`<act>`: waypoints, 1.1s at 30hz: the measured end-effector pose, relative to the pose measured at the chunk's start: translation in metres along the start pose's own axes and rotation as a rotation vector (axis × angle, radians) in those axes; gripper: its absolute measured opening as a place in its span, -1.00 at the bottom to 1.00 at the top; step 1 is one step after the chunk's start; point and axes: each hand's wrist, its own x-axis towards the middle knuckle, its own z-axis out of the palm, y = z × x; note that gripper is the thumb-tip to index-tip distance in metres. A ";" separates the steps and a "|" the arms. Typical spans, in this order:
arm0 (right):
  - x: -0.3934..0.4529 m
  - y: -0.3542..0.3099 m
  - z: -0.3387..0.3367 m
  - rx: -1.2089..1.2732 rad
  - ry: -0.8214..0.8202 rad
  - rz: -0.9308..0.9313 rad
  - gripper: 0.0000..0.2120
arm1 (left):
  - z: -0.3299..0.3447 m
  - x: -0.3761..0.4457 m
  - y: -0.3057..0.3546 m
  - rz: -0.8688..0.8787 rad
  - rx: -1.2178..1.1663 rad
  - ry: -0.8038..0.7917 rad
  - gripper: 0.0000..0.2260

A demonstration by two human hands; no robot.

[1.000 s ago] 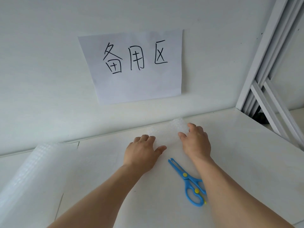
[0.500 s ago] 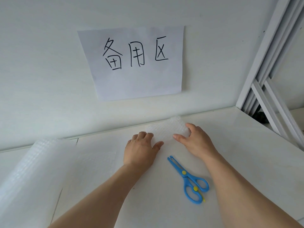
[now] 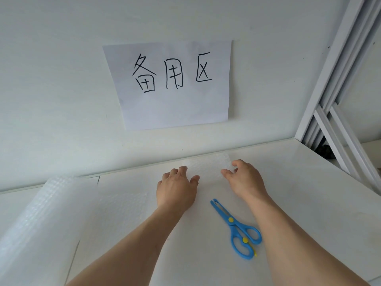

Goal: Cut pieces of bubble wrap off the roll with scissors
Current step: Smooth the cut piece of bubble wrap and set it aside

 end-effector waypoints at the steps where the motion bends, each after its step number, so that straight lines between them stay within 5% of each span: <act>1: 0.000 -0.001 0.000 0.005 0.000 0.008 -0.50 | 0.000 0.000 -0.001 0.003 0.001 0.001 -0.52; 16: -0.028 -0.040 0.023 0.087 -0.092 -0.013 -0.49 | -0.026 -0.008 -0.054 -0.001 0.031 0.028 -0.54; 21: -0.037 -0.046 0.019 -0.134 -0.010 -0.146 -0.33 | -0.036 -0.014 -0.073 0.045 -0.040 -0.011 -0.49; 25: -0.036 -0.034 0.015 -0.079 -0.209 -0.238 -0.15 | -0.034 -0.017 -0.084 0.085 -0.037 -0.049 -0.46; 33: -0.031 -0.030 0.021 -0.010 -0.150 -0.222 -0.39 | -0.030 -0.019 -0.082 0.109 -0.078 -0.016 -0.55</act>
